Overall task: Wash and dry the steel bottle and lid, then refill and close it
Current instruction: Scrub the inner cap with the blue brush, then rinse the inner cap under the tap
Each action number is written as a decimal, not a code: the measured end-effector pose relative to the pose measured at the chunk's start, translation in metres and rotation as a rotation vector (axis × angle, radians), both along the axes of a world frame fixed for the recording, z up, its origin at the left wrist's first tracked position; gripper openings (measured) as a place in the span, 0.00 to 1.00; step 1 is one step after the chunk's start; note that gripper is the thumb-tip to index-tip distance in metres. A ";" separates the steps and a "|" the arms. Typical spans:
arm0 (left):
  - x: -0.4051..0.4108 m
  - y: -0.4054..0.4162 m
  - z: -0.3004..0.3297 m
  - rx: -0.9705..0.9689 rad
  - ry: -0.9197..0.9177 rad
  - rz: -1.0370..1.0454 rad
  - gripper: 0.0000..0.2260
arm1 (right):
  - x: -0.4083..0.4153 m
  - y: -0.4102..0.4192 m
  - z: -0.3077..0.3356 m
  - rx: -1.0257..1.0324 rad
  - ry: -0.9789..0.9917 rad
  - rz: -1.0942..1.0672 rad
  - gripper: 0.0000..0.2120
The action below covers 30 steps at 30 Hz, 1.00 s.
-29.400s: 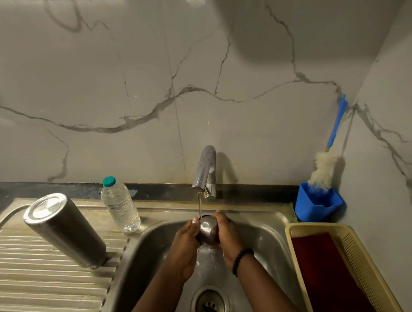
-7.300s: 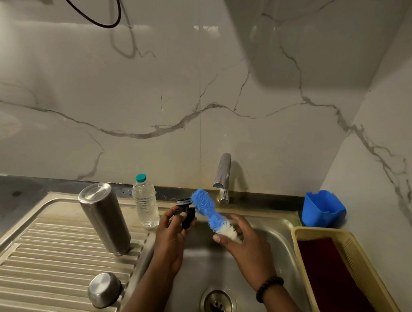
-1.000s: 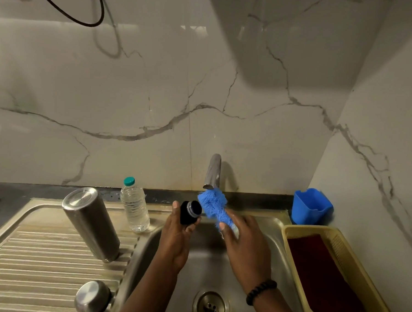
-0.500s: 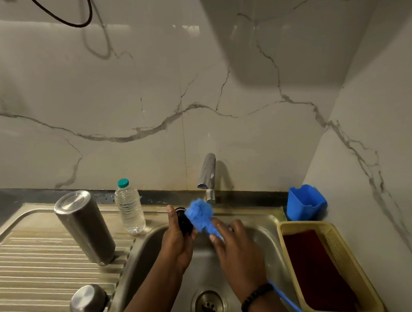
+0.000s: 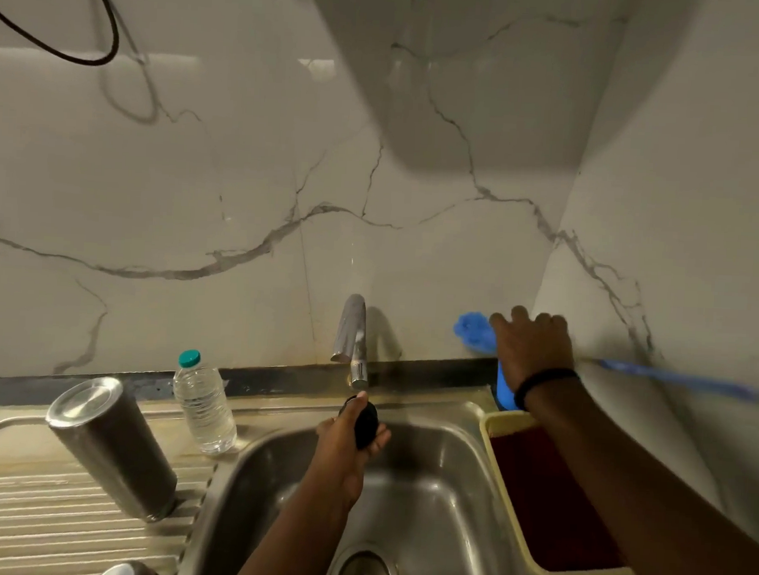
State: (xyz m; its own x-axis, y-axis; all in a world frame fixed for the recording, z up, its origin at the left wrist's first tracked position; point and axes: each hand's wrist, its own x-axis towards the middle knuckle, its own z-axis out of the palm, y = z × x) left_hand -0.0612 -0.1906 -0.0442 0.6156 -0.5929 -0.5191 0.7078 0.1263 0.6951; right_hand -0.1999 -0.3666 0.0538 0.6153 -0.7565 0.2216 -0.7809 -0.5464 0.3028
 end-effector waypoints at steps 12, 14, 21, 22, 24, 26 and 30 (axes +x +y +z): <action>0.006 -0.003 -0.004 -0.026 -0.091 -0.129 0.12 | 0.002 -0.085 -0.033 -0.152 0.724 -0.023 0.18; 0.007 -0.003 -0.008 -0.012 -0.082 -0.110 0.13 | 0.002 -0.093 -0.040 -0.126 0.724 0.033 0.18; 0.013 0.000 -0.020 0.068 -0.050 -0.021 0.21 | 0.015 -0.102 -0.048 -0.049 0.220 0.256 0.12; 0.013 0.002 -0.021 0.068 -0.061 -0.016 0.22 | 0.019 -0.099 -0.051 -0.028 0.148 0.270 0.11; 0.014 0.005 -0.022 0.064 -0.088 -0.011 0.21 | 0.028 -0.089 -0.057 -0.014 -0.036 0.312 0.10; 0.016 0.009 -0.024 0.053 -0.100 -0.007 0.17 | 0.037 -0.074 -0.064 0.029 -0.238 0.361 0.09; 0.021 0.013 -0.026 0.086 -0.161 -0.056 0.06 | 0.075 -0.033 -0.092 0.449 -0.558 0.405 0.06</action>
